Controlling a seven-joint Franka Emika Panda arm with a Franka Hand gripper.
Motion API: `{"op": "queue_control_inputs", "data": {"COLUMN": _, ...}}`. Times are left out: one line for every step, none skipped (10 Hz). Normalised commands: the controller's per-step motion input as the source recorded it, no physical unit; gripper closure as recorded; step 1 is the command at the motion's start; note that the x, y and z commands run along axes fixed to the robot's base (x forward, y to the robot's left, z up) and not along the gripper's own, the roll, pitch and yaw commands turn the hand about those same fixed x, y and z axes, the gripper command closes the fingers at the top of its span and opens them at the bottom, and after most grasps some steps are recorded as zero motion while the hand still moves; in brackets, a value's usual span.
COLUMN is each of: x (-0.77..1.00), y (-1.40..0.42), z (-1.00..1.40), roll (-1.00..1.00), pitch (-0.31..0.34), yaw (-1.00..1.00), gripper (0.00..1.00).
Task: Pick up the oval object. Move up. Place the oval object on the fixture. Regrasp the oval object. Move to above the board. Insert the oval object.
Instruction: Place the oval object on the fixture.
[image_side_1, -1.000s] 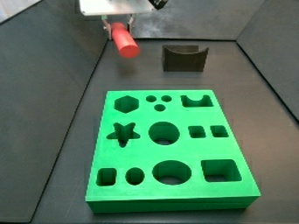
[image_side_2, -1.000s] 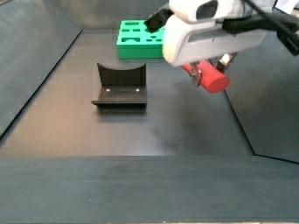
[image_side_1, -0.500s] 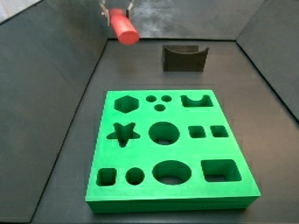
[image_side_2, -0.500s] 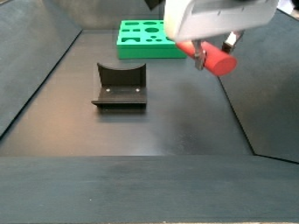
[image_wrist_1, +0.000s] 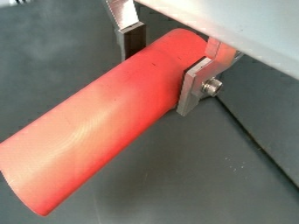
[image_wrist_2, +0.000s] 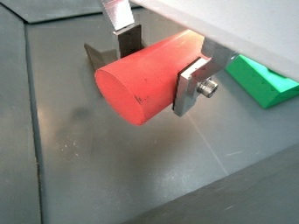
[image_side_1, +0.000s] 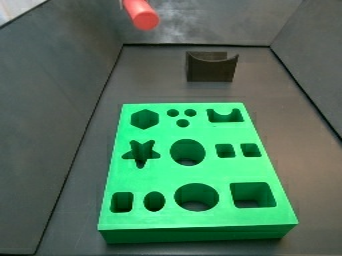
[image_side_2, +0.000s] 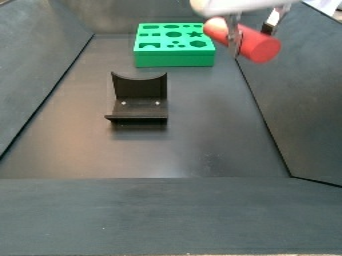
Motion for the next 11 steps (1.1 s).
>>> {"op": "queue_control_inputs", "data": {"x": -0.01, "y": 0.0, "z": 0.29, "roll": -0.15, "pitch": 0.011, "yaw": -0.02, "gripper": 1.0}}
{"op": "queue_control_inputs", "data": {"x": 1.0, "y": -0.19, "z": -0.12, "roll": 0.07, "pitch": -0.167, "yaw": -1.0, "gripper": 1.0}}
{"op": "queue_control_inputs", "data": {"x": 1.0, "y": -0.19, "z": -0.14, "roll": 0.07, "pitch": -0.164, "yaw": -1.0, "gripper": 1.0}}
{"op": "queue_control_inputs", "data": {"x": 1.0, "y": -0.15, "z": -0.14, "roll": 0.08, "pitch": -0.167, "yaw": -1.0, "gripper": 1.0}}
{"op": "queue_control_inputs", "data": {"x": 1.0, "y": -0.14, "z": -0.13, "roll": 0.09, "pitch": -0.156, "yaw": -1.0, "gripper": 1.0}}
{"op": "queue_control_inputs", "data": {"x": 1.0, "y": -0.12, "z": -0.12, "roll": 0.1, "pitch": -0.105, "yaw": -0.76, "gripper": 1.0}}
{"op": "queue_control_inputs", "data": {"x": 1.0, "y": -0.11, "z": -0.12, "roll": 0.11, "pitch": -0.08, "yaw": -0.6, "gripper": 1.0}}
{"op": "queue_control_inputs", "data": {"x": 1.0, "y": -0.09, "z": -0.11, "roll": 0.1, "pitch": -0.031, "yaw": -0.35, "gripper": 1.0}}
{"op": "queue_control_inputs", "data": {"x": 1.0, "y": -0.08, "z": -0.11, "roll": 0.1, "pitch": -0.001, "yaw": -0.22, "gripper": 1.0}}
{"op": "queue_control_inputs", "data": {"x": 1.0, "y": -0.07, "z": -0.1, "roll": 0.08, "pitch": 0.011, "yaw": -0.12, "gripper": 1.0}}
{"op": "queue_control_inputs", "data": {"x": 1.0, "y": -0.06, "z": -0.1, "roll": 0.08, "pitch": 0.015, "yaw": -0.09, "gripper": 1.0}}
